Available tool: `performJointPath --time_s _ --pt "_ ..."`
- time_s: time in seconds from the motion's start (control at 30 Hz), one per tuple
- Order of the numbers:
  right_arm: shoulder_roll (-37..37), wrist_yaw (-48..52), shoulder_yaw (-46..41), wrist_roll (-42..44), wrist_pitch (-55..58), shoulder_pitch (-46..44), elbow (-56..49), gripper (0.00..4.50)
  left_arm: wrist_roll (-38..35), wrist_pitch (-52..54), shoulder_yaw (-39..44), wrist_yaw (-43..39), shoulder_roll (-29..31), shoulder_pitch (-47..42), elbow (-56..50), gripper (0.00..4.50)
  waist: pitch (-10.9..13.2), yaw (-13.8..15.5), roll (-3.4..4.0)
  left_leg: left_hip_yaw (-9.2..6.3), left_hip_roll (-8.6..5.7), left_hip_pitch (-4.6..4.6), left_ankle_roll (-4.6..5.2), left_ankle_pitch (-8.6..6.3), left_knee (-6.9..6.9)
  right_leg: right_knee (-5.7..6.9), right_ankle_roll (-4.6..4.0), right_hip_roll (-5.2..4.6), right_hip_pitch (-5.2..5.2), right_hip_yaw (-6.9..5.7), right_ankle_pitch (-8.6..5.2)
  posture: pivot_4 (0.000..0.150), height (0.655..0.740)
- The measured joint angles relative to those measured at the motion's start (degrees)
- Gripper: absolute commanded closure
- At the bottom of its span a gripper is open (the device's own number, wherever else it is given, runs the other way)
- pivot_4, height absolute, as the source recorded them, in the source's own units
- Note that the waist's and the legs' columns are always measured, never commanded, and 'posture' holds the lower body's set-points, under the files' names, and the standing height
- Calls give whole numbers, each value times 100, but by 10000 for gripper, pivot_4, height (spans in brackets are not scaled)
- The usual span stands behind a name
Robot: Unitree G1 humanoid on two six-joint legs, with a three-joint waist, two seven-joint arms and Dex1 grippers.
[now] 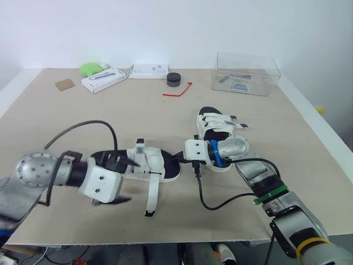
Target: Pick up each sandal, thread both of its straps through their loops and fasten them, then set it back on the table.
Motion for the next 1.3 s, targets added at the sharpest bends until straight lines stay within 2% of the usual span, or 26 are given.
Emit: performJointPath --time_s 0.07,0.17,0.47,0.5,0.53,0.6,0.77,0.8,0.83,0.87,0.9,1.13,1.2,1.3 --pt "30 2 2 0 -14 -4 4 45000 330 -778 -296 72 -299 -28 260 366 0 -13 2 19 2 1 7 -4 -1 1 5 -3 -4 19 4 1500 7400" --pt "29 8 -2 0 -28 -8 7 45000 559 -1284 -642 89 -517 -21 515 366 0 -14 0 31 7 1 18 -10 -1 0 27 -4 -8 22 17 1500 7400" --pt "12 -13 -6 -4 -15 15 -17 45000 714 -1612 -1412 38 -988 -176 777 366 0 -13 0 51 6 7 22 -12 2 0 29 6 -9 43 18 1500 7400" --pt "8 -16 -8 -4 -5 24 -33 45000 711 -1611 -1437 32 -989 -196 779 2681 0 -14 0 51 6 7 23 -13 2 0 33 7 -9 44 20 1500 7400" --pt "2 -21 -9 -4 2 31 -46 45000 706 -1611 -1473 22 -988 -223 781 2681 0 -13 0 51 6 7 24 -13 2 0 34 7 -9 44 21 1500 7400" --pt "-6 -34 -9 -4 19 41 -69 45000 714 -1616 -1569 -39 -982 -279 787 10587 0 -14 0 51 5 7 25 -14 2 0 37 7 -9 44 22 1500 7400" --pt "-12 -58 -6 -4 43 46 -81 45000 816 -1655 -1614 -74 -984 -408 894 33592 0 -14 0 52 5 8 25 -14 2 0 36 8 -8 46 22 1500 7400" --pt "-12 -59 -6 -4 46 46 -81 45000 816 -1661 -1614 -70 -990 -423 909 33592 0 -14 0 52 5 8 25 -14 3 0 36 8 -8 46 22 1500 7400" --pt "-12 -59 -5 -4 47 46 -82 45000 818 -1693 -1614 -63 -1029 -454 963 40227 0 -14 0 53 5 9 25 -14 3 0 38 8 -8 47 24 1500 7400" --pt "-12 -60 -5 -4 48 46 -82 45000 819 -1699 -1614 -61 -1051 -463 981 42678 0 -14 0 53 5 9 25 -14 3 0 39 8 -8 47 24 1500 7400" --pt "-12 -60 -5 -4 48 46 -82 45000 819 -1703 -1615 -59 -1062 -467 988 44034 0 -14 0 53 5 9 25 -14 3 0 41 8 -8 47 25 1500 7400" --pt "-12 -67 0 -4 48 39 -77 45000 621 -1424 -1626 -22 -1157 -534 1003 44034 0 -14 0 53 5 9 25 -14 3 0 42 9 -8 48 26 1500 7400" --pt "-12 -71 0 -5 48 37 -72 45000 205 -862 -1521 52 -1221 -496 950 44034 0 -15 0 52 5 9 25 -14 4 1 44 9 -8 49 27 1500 7400" --pt "-11 -84 12 -7 48 29 -61 45000 -1467 1376 -893 483 -1387 -551 804 44034 0 -21 -1 48 7 9 26 -13 8 2 49 13 -7 44 30 1500 7400"
